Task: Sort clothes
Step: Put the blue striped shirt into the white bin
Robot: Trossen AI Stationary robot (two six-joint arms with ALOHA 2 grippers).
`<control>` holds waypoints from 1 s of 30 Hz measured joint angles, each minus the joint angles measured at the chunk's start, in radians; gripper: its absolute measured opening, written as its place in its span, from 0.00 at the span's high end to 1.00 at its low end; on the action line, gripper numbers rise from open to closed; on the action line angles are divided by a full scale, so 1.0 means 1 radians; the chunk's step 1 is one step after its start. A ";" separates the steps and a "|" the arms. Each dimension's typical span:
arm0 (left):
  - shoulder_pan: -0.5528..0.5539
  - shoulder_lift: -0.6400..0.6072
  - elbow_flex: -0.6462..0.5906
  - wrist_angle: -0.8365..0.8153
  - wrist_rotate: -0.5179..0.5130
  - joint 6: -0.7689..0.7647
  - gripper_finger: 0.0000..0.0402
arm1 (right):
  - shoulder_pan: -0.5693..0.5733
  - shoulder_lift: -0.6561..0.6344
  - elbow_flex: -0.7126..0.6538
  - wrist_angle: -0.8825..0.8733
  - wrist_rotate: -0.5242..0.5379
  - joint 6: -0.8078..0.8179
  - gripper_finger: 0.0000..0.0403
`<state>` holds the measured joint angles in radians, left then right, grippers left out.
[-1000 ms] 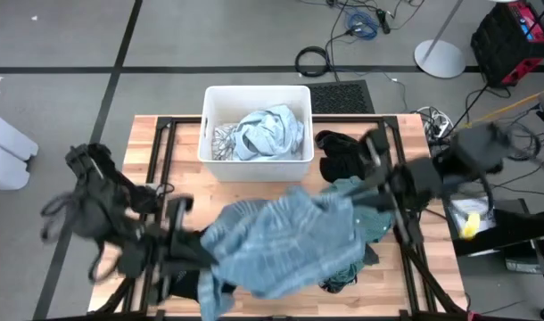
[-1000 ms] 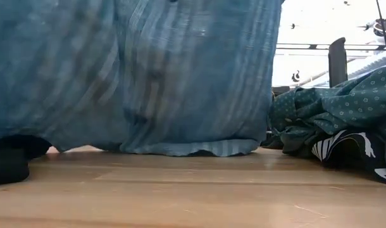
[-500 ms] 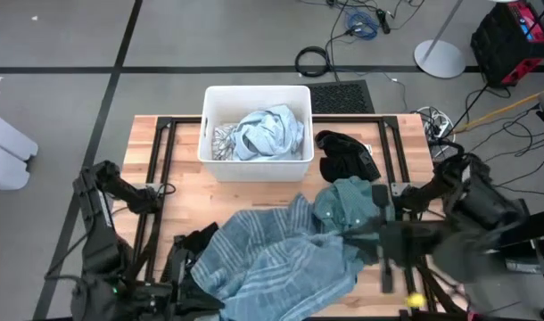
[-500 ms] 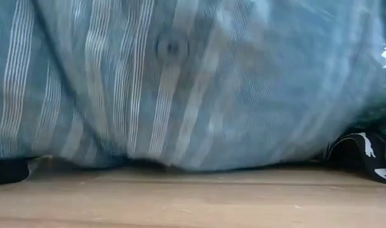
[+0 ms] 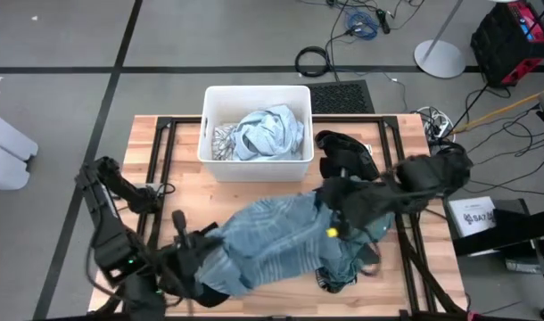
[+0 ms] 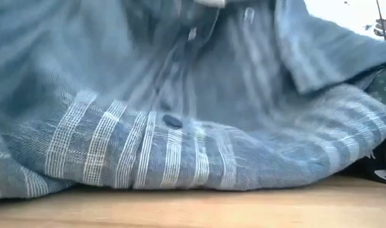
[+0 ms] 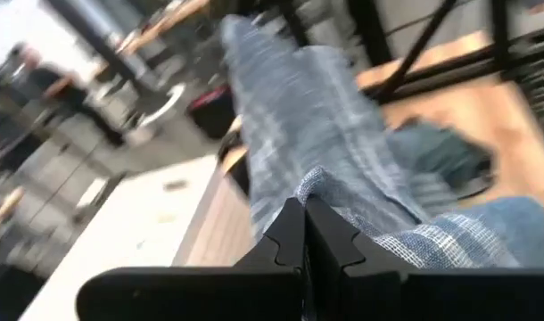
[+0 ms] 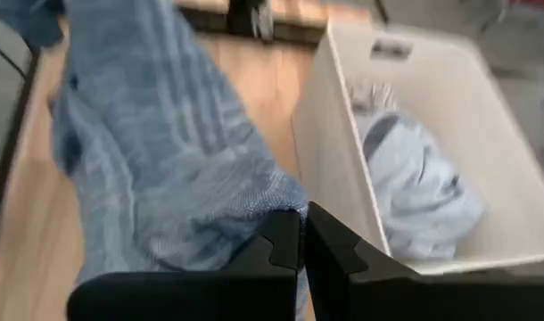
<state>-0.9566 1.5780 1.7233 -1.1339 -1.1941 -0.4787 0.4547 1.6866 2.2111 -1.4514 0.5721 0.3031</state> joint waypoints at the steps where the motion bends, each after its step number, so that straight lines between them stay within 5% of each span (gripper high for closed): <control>1: 0.006 0.000 -0.024 -0.033 -0.009 -0.064 1.00 | -0.016 -0.008 -0.041 0.012 -0.024 0.000 1.00; 11: 0.047 0.000 -0.319 -0.050 0.047 -0.483 1.00 | -0.167 -0.206 -0.727 0.575 -0.356 -0.018 1.00; 18: 0.087 0.000 -0.502 0.170 0.190 -0.537 1.00 | -0.252 -0.217 -1.117 0.933 -0.531 0.006 1.00; 30: 0.283 0.000 -0.569 0.276 0.535 -0.487 1.00 | -0.410 -0.217 -1.327 1.083 -0.552 0.024 1.00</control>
<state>-0.6738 1.5780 1.1542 -0.8578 -0.6592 -0.9656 0.0444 1.4700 0.8839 -0.3688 0.0196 0.3275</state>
